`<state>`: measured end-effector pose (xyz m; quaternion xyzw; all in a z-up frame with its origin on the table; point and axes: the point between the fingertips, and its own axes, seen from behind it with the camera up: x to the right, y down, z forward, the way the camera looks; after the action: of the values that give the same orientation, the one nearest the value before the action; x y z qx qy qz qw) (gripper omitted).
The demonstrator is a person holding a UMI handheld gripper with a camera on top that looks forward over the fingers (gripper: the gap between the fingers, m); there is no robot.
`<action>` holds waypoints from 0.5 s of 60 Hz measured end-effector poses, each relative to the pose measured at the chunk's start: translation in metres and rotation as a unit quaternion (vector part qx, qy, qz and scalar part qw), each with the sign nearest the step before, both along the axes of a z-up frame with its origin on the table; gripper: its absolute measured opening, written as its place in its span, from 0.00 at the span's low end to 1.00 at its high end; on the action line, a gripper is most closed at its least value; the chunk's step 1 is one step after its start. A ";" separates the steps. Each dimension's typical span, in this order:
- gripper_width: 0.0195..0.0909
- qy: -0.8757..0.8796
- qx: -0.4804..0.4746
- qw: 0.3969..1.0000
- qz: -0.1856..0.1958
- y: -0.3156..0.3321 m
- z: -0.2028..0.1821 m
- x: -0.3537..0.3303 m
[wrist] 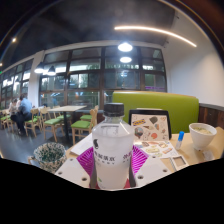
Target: Pour water
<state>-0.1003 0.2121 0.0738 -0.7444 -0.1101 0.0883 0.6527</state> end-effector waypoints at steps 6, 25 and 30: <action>0.41 0.006 0.001 1.000 -0.004 0.006 -0.002 0.002; 0.91 -0.015 0.005 1.000 -0.002 -0.023 0.013 0.015; 0.91 -0.020 0.006 1.000 -0.007 -0.047 0.025 0.022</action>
<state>-0.0779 0.1649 0.0992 -0.7427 -0.1181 0.0685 0.6556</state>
